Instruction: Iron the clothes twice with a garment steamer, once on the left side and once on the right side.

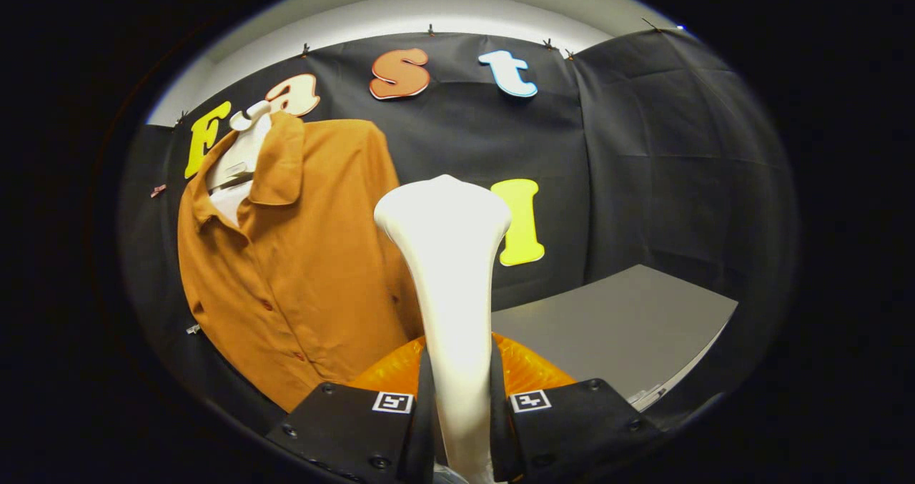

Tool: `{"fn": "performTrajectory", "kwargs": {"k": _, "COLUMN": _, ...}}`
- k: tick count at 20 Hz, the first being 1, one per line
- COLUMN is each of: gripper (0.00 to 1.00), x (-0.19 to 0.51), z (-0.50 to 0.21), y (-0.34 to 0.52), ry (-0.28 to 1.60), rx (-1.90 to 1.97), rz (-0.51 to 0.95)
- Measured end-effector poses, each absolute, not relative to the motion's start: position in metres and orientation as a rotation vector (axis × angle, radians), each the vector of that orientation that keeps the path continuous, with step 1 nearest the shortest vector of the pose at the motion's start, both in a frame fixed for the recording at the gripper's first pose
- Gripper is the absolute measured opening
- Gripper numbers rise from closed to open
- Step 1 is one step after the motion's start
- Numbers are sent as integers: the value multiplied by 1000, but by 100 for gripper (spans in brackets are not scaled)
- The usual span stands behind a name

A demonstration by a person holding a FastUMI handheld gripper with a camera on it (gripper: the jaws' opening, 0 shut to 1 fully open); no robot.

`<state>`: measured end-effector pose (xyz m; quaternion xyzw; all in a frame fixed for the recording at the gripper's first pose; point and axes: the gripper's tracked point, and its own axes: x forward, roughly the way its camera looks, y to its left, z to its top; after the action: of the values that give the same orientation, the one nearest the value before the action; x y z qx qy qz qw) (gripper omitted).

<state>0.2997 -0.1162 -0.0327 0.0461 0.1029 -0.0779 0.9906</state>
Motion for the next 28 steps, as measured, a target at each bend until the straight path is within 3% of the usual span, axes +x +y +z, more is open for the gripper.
{"fn": "performTrajectory", "kwargs": {"k": 8, "gripper": 35, "x": 317, "z": -35, "y": -37, "ry": 189, "rx": 57, "rz": -129}}
{"fn": "performTrajectory", "kwargs": {"k": 18, "gripper": 35, "x": 335, "z": -55, "y": -11, "ry": 241, "rx": 24, "rz": -122}}
{"fn": "performTrajectory", "kwargs": {"k": 28, "gripper": 35, "x": 334, "z": -146, "y": -18, "ry": 502, "rx": 13, "rz": -157}}
